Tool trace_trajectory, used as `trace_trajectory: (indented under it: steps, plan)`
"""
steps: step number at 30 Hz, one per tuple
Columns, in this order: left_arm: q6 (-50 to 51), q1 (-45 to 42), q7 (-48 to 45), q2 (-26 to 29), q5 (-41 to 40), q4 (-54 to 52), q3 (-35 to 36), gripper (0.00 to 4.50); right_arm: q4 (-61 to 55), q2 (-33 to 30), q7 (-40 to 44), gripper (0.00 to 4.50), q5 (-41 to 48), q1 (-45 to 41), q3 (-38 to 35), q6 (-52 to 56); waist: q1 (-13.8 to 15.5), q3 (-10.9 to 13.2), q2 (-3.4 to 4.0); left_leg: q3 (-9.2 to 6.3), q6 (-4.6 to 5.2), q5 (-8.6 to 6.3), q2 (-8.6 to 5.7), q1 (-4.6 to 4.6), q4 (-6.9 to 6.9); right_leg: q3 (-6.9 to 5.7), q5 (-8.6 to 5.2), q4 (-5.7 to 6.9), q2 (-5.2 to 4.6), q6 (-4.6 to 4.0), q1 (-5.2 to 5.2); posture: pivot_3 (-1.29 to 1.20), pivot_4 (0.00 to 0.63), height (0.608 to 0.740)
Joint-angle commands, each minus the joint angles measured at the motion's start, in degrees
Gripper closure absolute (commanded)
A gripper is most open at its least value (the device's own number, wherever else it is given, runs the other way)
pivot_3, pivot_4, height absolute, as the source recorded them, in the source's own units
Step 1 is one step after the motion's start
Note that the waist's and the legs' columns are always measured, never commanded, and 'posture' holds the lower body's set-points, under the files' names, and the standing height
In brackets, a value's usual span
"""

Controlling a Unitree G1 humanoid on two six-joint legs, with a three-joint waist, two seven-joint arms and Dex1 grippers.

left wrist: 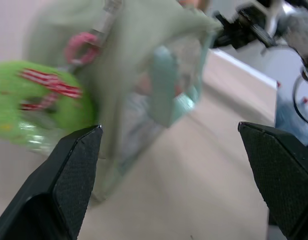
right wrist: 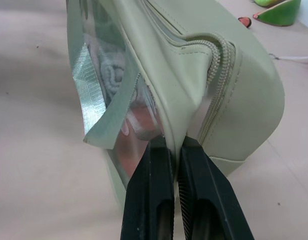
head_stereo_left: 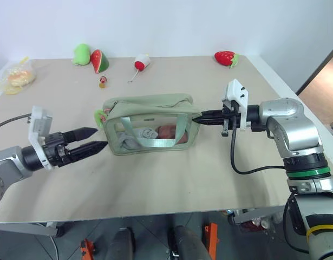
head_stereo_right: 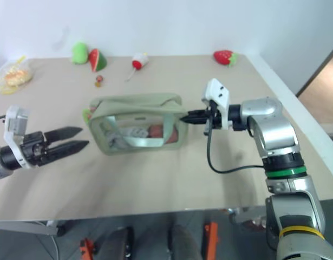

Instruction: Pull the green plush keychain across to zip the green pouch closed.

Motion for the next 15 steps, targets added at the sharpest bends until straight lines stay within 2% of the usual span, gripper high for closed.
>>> trace_trajectory:
  steps: [1,15]
  plan:
    - [-1.5,-3.4,3.1,-0.5,0.7,5.2,3.2,0.00,-1.4,-0.7,-1.2,4.45,-0.4,-0.7,-0.9,-0.3,0.0,0.0,0.00,0.00,0.00,0.00,0.00,0.01,0.00,0.00,0.01,0.00,0.00,0.00,0.01,0.00,0.150,0.740]
    - [-5.7,-9.9,4.0,-0.9,11.2,16.2,-2.3,0.00,-2.5,-0.8,-1.6,4.45,-0.7,0.8,-0.5,-0.4,0.0,0.0,-0.02,0.04,0.00,0.01,0.00,0.03,0.00,0.03,0.09,-0.01,0.01,0.06,0.02,0.00,0.150,0.740]
